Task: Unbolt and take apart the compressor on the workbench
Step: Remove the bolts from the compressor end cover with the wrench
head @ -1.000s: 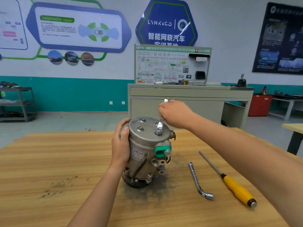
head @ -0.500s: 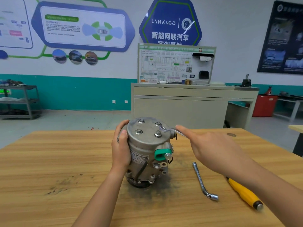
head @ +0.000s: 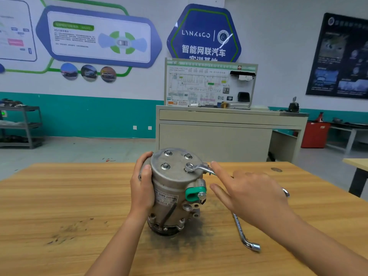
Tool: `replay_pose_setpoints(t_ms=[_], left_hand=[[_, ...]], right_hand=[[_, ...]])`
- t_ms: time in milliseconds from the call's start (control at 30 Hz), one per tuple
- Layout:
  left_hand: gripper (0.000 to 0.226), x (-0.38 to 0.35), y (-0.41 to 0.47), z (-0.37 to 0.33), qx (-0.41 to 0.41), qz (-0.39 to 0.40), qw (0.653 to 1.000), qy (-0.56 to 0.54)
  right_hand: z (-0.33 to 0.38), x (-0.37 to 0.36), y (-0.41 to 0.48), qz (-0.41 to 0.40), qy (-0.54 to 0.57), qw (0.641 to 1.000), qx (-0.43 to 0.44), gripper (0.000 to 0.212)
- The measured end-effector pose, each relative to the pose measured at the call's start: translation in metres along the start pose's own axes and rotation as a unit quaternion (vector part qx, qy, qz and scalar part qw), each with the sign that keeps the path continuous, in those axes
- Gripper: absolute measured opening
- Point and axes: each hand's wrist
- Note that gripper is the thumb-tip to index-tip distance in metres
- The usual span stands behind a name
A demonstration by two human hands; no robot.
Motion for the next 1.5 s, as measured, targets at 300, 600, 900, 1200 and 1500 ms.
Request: replay_pose_setpoints(t_ms=[300, 600, 900, 1200, 1500], left_hand=[[0.03, 0.001, 0.0, 0.0, -0.01, 0.0, 1.0, -0.007], [0.041, -0.007, -0.002, 0.0, -0.028, -0.004, 0.999, 0.024], [0.031, 0.001, -0.003, 0.001, -0.019, -0.017, 1.0, -0.009], [0.035, 0.001, -0.007, 0.001, -0.013, -0.029, 0.999, -0.013], [0.028, -0.002, -0.005, -0.001, -0.004, -0.019, 1.0, -0.006]], right_hand=[[-0.017, -0.074, 0.037, -0.118, 0.128, 0.984, -0.041, 0.04], [0.007, -0.059, 0.142, -0.116, 0.086, 0.972, 0.184, 0.019], [-0.029, -0.002, 0.075, -0.101, 0.307, 0.943, -0.083, 0.028], [-0.005, -0.003, 0.006, 0.12, 0.081, 0.989, -0.001, 0.054], [0.003, 0.017, 0.009, 0.123, 0.0, 0.991, 0.053, 0.068]])
Point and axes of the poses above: each hand's wrist, its own y-axis towards the middle knuckle, its own x-axis out of the back of the hand, z = x × y, and after that the axes turned 6 degrees about -y, right-handed
